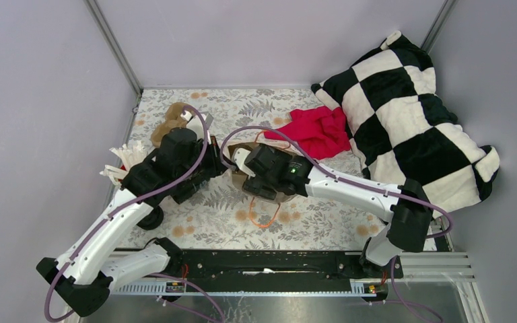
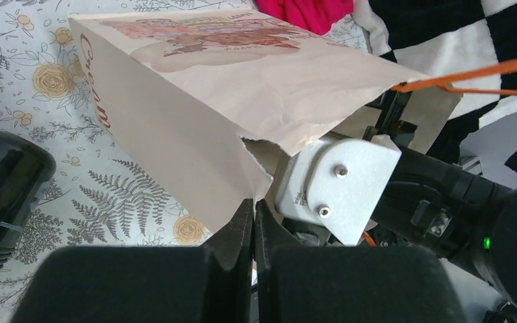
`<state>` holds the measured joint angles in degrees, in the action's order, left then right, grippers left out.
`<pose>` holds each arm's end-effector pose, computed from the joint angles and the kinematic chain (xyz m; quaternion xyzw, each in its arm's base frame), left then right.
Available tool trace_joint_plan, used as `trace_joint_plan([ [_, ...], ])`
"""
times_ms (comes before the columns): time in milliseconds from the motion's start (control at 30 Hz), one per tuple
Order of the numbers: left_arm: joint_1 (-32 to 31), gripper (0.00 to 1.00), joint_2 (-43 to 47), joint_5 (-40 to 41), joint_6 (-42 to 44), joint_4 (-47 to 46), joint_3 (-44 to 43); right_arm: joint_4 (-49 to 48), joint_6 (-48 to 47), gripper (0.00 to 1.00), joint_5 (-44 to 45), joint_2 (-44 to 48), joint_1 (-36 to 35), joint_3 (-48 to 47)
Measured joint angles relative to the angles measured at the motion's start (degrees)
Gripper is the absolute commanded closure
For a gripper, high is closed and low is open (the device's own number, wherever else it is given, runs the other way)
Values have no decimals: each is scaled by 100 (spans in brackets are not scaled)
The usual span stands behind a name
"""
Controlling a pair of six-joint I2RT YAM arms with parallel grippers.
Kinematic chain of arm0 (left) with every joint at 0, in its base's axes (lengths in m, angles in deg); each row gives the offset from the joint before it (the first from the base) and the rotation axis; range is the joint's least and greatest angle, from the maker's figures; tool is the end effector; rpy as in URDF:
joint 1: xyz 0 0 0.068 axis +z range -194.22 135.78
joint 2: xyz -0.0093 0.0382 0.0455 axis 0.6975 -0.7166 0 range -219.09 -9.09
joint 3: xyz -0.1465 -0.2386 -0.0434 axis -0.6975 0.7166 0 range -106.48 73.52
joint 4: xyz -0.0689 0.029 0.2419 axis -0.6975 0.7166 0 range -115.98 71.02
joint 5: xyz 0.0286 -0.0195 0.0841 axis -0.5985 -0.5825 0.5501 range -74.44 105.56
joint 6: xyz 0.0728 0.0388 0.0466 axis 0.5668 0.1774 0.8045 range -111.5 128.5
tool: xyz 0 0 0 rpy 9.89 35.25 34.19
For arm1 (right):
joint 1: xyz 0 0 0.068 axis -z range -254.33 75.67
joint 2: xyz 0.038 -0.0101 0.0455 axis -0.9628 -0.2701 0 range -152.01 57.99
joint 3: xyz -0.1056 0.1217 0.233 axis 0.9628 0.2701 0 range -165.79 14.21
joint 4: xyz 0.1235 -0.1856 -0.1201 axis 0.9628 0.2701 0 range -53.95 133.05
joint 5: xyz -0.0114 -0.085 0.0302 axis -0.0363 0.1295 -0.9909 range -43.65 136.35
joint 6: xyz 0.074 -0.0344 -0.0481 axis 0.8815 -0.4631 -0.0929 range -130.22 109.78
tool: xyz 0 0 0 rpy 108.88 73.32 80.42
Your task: Pack the takeout coffee
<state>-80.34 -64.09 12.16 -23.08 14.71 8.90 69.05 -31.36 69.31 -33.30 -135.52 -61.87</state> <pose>0.1761 -0.1348 0.3549 0.0490 0.8690 -0.2953 0.3940 0.2084 0.3095 0.2702 -0.5492 0.7360 -0.0550 0.3920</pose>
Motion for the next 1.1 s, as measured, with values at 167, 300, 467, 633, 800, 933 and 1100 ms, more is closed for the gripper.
trace_joint_plan([
  [167, 0, 98, 2, 2, -17, 35, -15, 192, 170, 0, -149, 107, -70, -11],
  [300, 0, 98, 2, 2, -44, 46, -15, 472, 376, 0, -409, 372, -81, -232],
  [467, 0, 98, -68, 2, -48, 127, -28, 743, 533, 0, -739, 776, -107, -636],
  [633, 0, 98, -249, -9, -109, 225, -107, 938, 706, 0, -1185, 1062, -131, -870],
  [800, 0, 98, -485, -52, -229, 431, -385, 1185, 1115, 0, -1145, 1147, -144, -1453],
  [933, 61, 98, -863, -144, -415, 649, -931, 1451, 1558, 0, -693, 1145, -151, -2367],
  [1100, 295, 98, -1281, -409, -741, 844, -1451, 1755, 2028, 0, 20, 1126, -114, -3471],
])
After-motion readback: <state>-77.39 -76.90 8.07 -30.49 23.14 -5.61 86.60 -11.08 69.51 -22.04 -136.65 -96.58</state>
